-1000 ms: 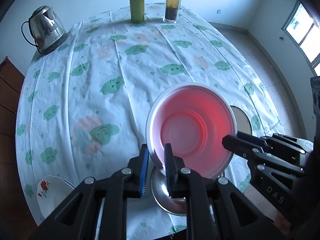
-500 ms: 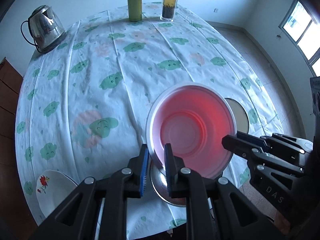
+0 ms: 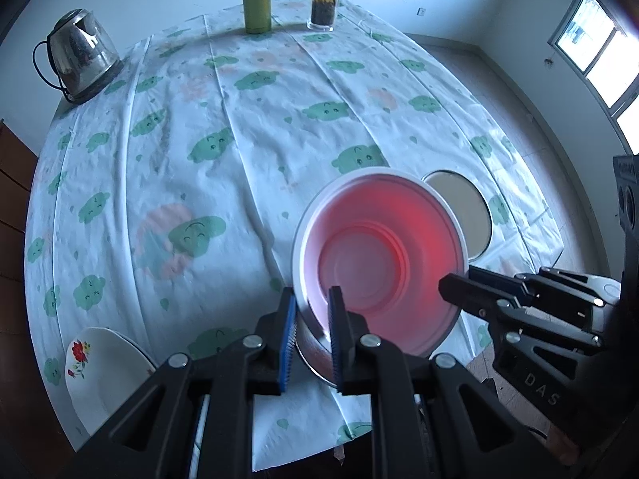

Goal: Organize plates and bowls

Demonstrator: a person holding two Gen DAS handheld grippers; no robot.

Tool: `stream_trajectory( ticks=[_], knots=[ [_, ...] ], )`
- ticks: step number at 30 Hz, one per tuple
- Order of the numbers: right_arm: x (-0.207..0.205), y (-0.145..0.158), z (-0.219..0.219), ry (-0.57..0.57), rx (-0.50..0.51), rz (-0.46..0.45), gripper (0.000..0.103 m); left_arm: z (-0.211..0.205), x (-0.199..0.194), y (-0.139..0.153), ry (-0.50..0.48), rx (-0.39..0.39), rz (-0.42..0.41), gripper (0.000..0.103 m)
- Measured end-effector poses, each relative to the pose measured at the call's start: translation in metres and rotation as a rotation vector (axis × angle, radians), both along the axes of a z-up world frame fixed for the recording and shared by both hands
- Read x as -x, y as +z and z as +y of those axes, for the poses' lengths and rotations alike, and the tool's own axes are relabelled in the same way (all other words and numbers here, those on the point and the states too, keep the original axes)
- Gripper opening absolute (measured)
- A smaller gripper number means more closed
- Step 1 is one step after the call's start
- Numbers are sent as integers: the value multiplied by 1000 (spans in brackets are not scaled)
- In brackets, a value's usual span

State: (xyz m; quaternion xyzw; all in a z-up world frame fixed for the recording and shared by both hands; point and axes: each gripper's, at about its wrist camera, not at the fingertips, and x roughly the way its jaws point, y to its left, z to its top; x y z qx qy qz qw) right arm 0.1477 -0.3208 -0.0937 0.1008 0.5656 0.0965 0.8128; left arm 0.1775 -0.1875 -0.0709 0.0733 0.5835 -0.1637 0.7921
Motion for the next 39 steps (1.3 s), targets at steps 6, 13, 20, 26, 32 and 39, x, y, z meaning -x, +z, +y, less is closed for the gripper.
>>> stream_trajectory(
  ticks=[6,13,20,26,32,39],
  knots=[
    [6,-3,0,-5,1,9,14,0,4,-4,-8,0,10,13],
    [11,-9,1,-2,-3,29,15,0,8,-11,-10,-2,24,13],
    [17,-16,0,0,-7,47,15,-2,14,-19,-17,-12,42,13],
    [17,-23,1,2,-13,66,15,-2,15,-24,-15,-22,54,13],
    [16,-31,2,6,-17,80,16,1,16,-33,-6,-27,79,13],
    [15,-36,5,16,-6,81,16,4,15,-41,3,-25,101,13]
  ],
)
